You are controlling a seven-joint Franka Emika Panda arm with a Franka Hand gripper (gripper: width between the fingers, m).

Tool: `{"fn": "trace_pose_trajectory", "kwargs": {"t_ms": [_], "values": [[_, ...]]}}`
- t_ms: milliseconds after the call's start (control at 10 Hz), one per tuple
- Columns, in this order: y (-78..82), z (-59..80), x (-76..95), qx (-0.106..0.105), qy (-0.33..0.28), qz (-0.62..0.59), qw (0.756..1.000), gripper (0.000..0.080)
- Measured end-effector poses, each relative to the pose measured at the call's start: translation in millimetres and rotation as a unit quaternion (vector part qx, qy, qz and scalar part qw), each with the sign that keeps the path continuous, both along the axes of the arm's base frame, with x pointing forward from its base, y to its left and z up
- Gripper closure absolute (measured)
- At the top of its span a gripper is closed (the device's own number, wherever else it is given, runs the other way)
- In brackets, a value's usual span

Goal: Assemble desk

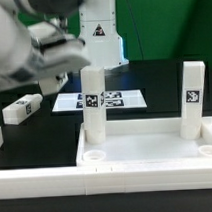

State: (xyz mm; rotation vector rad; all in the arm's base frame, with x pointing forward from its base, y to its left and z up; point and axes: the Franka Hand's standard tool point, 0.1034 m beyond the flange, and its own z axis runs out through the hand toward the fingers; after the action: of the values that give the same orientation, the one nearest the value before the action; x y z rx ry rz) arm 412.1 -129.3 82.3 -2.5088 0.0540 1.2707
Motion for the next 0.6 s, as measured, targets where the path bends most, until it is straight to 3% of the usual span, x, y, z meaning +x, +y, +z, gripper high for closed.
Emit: {"fn": "trace_pose_trajectory", "kwargs": {"t_ms": [200,300,500,600], "values": [[3.3,46.2,1.2,0.006,-0.026,-0.007,1.000,0.0506],[16.8,67.9,-2.0,-0.005,-0.033,-0.019,0.999,0.0506],[67.5,94.8,5.9,-0.048,-0.085,-0.064,0.993,0.0506],[89.7,104.9,19.7,-0.059,-0.117,-0.076,0.989,0.0506]]}}
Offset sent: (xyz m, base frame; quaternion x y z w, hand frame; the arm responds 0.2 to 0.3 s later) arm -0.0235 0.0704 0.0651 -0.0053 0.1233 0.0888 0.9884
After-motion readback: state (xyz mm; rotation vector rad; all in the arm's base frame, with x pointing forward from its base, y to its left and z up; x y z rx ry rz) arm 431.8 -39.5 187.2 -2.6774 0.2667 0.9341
